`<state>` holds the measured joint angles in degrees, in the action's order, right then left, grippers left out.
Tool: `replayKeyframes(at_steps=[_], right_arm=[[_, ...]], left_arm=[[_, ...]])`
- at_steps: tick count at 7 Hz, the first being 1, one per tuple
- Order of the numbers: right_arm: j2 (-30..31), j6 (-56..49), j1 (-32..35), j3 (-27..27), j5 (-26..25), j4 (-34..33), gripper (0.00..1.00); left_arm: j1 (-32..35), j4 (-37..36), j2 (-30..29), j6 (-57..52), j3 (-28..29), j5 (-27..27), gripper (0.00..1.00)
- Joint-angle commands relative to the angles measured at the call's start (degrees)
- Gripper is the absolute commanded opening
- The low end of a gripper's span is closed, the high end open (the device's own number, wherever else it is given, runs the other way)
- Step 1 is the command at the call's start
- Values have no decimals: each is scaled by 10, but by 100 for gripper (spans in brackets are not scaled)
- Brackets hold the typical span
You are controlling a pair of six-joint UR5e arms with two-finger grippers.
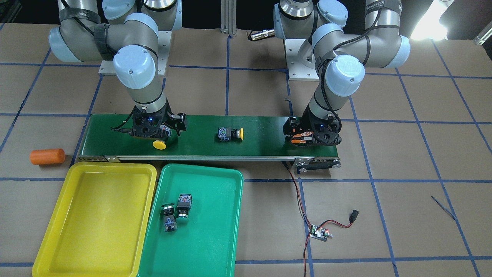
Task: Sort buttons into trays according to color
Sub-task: 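Place the cylinder on the belt with left while right drops yellow button in tray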
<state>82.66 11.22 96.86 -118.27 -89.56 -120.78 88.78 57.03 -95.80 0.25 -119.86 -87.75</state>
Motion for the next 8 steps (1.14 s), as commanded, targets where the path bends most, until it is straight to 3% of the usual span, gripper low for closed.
replayKeyframes(at_steps=[1,2,4,5,7,8], right_arm=[[0,-2,-3,0,-52,4,15],[-1,-5,-7,13,-63,4,5],[-26,-21,-26,100,-62,7,5],[-86,-83,-56,154,-63,12,15],[-205,-117,-77,265,-52,19,43],[-214,-139,-77,264,-49,19,77]], left_arm=[[1,10,14,0,27,-2,100],[1,32,26,1,46,-2,100],[2,115,55,0,114,-3,100],[3,173,58,-1,156,-5,100],[-5,199,53,-18,221,5,100],[-6,260,50,-26,269,8,100]])
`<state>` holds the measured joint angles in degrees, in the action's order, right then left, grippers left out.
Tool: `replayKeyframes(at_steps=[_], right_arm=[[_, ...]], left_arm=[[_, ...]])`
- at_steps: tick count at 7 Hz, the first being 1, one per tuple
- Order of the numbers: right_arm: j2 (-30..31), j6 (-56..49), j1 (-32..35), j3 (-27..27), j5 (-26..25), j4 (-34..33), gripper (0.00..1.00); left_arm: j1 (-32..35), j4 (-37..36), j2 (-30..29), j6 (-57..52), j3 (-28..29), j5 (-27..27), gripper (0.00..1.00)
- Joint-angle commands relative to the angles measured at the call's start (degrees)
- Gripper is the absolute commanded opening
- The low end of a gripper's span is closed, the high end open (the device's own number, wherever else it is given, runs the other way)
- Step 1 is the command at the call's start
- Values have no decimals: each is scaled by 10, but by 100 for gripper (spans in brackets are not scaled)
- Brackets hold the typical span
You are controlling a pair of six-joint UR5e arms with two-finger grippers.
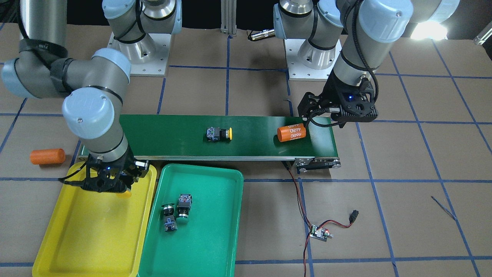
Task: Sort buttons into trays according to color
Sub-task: 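Place the cylinder on the belt with left while right drops yellow button in tray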
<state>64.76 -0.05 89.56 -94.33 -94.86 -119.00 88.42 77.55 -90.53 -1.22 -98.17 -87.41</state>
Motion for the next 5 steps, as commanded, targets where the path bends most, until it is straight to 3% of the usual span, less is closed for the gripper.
replayKeyframes(at_steps=[1,3,5], right_arm=[[-35,-33,-4,26,13,2,100],[5,-36,-4,21,19,57,100],[94,-58,-5,-38,14,103,100]], left_arm=[[-5,72,-23,-12,98,5,100],[-4,82,-27,-12,98,2,100],[-3,93,-4,-12,76,1,100]])
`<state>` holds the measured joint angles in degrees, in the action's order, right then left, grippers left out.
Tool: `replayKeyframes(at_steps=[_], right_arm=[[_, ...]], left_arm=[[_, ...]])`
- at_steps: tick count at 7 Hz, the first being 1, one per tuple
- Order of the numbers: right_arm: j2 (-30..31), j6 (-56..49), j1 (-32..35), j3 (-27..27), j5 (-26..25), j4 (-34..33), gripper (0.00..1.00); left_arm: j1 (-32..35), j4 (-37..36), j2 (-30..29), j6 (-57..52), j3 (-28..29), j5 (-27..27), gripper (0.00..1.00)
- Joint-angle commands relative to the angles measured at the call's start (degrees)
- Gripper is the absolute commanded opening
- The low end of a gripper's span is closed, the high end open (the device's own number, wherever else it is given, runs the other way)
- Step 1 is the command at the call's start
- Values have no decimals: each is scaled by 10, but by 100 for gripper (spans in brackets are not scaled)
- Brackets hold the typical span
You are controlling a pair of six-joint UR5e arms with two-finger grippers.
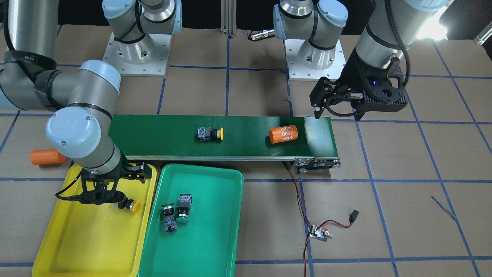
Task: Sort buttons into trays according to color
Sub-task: 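Lower the right gripper to the belt end and grasp a yellow-capped button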
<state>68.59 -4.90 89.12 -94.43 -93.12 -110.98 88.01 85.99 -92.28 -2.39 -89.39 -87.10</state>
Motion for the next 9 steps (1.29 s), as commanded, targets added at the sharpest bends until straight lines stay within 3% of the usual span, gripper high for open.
replayKeyframes(at_steps=[1,2,6,9], right_arm=[[114,-42,0,-86,-7,21,100],[147,-91,-3,-122,-9,10,100],[165,-121,1,-143,-7,27,100],[181,-343,1,-174,-4,15,100]], left_arm=[[0,-2,19,0,-27,1,100],[0,-3,25,0,-34,1,100],[1,-15,25,4,-40,0,100],[6,-16,25,5,-41,-5,100]])
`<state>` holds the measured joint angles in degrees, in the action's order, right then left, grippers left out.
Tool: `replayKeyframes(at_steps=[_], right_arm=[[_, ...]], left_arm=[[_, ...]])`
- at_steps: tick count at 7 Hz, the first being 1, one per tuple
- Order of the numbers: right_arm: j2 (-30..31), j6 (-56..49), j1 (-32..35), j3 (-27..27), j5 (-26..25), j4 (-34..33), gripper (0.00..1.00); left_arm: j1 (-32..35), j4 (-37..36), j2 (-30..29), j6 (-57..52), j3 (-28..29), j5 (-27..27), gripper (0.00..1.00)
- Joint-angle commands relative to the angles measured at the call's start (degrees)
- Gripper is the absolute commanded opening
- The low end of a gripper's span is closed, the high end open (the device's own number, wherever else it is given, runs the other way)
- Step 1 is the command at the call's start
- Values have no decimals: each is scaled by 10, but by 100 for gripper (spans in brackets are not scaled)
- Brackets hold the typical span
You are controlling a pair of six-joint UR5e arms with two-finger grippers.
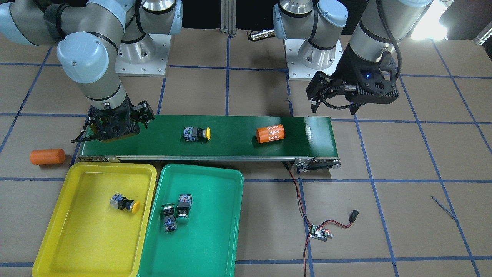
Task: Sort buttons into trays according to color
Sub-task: 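Lower the right gripper to the belt end and grasp a yellow-capped button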
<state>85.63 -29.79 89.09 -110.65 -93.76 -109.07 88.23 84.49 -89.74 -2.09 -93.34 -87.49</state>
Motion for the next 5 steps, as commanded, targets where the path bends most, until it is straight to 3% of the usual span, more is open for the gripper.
replayKeyframes(at_steps=[1,3,5], right_arm=[[13,-160,-1,-31,0,-21,100],[29,-341,1,-76,-1,-118,100],[38,-401,2,-115,28,-135,99]], left_arm=[[4,-5,0,2,-3,-1,100],[4,-5,-1,3,-5,-1,100],[3,-5,-3,4,-5,1,100]])
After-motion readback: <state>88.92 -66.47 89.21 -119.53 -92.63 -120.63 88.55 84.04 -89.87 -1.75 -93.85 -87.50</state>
